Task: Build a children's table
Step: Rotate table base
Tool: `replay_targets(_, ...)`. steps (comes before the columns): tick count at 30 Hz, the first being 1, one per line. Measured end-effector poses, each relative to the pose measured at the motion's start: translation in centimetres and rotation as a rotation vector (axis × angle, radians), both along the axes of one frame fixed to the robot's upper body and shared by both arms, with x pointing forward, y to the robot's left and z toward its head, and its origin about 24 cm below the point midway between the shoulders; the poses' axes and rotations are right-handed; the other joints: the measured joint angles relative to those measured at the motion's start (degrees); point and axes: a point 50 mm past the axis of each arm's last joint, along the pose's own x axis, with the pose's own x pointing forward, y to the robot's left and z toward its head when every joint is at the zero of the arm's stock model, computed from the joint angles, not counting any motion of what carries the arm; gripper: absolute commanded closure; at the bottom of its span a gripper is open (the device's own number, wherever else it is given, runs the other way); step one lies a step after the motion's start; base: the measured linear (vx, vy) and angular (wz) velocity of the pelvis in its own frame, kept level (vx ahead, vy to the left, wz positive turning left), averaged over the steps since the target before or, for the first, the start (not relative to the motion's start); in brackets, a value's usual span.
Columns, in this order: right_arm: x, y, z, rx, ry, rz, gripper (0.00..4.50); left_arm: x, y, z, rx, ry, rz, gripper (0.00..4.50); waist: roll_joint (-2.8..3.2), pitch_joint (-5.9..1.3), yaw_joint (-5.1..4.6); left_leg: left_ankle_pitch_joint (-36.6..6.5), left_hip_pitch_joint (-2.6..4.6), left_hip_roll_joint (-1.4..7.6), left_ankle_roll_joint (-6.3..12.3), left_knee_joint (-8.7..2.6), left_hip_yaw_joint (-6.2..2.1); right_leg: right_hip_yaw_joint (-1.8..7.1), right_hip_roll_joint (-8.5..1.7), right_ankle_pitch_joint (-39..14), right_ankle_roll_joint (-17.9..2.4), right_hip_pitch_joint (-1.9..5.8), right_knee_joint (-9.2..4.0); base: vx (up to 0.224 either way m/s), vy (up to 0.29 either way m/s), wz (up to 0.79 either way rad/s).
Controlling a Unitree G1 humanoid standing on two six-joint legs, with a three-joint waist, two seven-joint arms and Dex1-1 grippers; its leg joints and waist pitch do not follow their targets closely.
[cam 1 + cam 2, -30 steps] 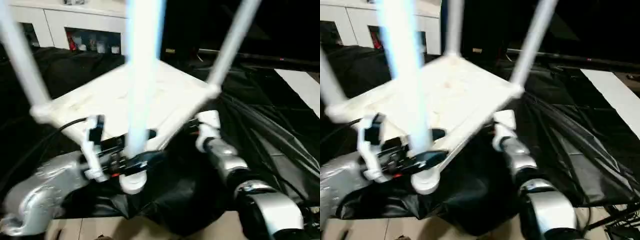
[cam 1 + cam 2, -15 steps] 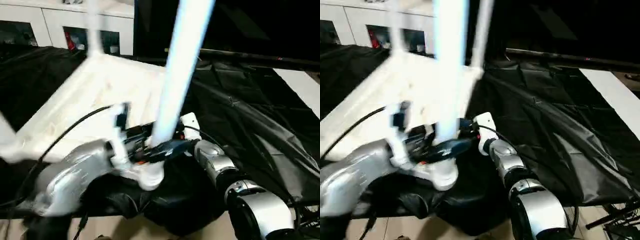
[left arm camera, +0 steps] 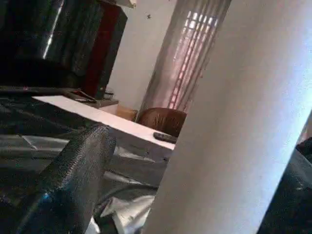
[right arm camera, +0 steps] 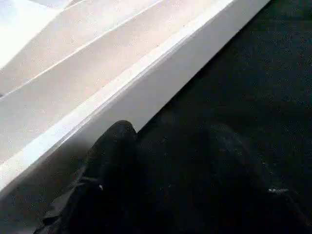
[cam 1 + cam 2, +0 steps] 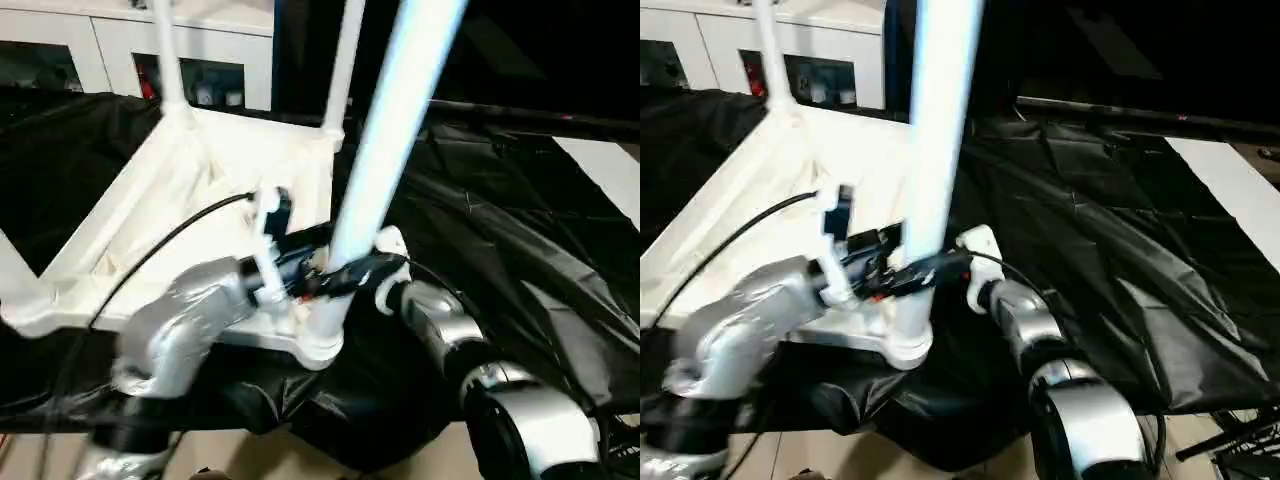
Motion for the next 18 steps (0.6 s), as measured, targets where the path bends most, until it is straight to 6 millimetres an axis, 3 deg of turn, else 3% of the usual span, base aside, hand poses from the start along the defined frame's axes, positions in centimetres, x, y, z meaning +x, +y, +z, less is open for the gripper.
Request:
replay_targets(9, -0.2, 0.9, 0.1, -0.007, -0.035, 0.01, 1.77, 0.1, -1.2, -0.2, 0.002, -0.039, 0.027, 0.09, 0.01, 0.01, -0.16, 0.0, 0.02, 0.01, 0.0, -0.03, -0.02, -0.02, 0.01, 0.0, 0.0, -0.06, -0.01, 0.0, 0.0, 0.0)
replay_targets(15, 0.6, 0.8, 0.7, -0.026, -0.06, -0.076, 1.77, 1.2, -0.5, -1.7, 0.165, -0.089, 0.101, 0.09, 0.16, 0.11, 0.75, 0.0, 0.01, 0.0, 0.0, -0.07, -0.03, -0.02, 0.0, -0.2, 0.3, -0.07, -0.02, 0.0, 0.0, 0.0)
replay_targets(18, 1.1, -0.6, 1.1, -0.035, -0.083, -0.122, 1.77, 1.4, 0.3, -2.4, 0.261, -0.118, 0.106, 0.09, 0.19, 0.13, 1.3, 0.0, 0.01, -0.01, 0.0, -0.09, -0.03, -0.03, -0.02, -0.2, 0.3, -0.05, -0.01, 0.0, 0.0, 0.0)
